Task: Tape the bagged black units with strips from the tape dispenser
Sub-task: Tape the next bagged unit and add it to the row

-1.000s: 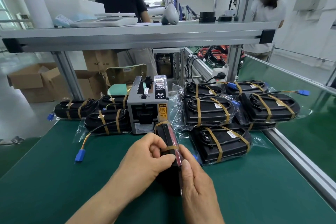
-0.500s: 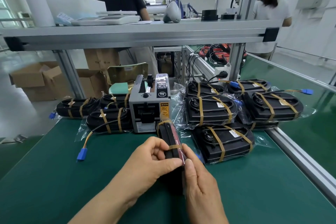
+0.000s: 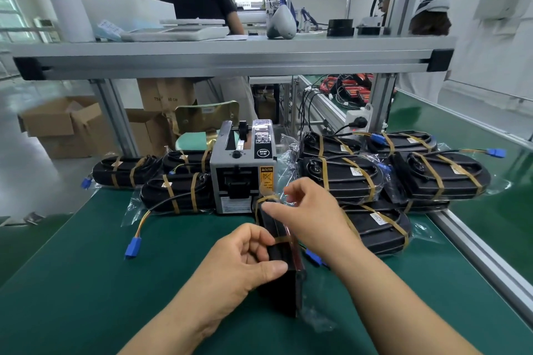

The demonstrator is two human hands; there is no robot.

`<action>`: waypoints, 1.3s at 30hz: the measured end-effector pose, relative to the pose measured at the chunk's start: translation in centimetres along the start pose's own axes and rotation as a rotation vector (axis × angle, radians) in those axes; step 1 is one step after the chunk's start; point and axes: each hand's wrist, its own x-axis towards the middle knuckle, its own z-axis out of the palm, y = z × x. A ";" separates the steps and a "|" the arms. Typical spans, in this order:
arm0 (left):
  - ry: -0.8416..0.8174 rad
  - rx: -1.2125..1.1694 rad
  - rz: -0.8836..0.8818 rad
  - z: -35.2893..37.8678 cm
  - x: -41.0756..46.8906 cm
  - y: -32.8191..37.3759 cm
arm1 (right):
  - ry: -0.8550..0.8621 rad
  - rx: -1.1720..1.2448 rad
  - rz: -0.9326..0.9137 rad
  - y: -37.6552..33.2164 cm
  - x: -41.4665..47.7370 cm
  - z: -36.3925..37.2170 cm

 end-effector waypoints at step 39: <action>0.121 -0.255 -0.075 -2.5 8.6 2.4 | 0.035 0.234 0.086 2.7 3.2 2.4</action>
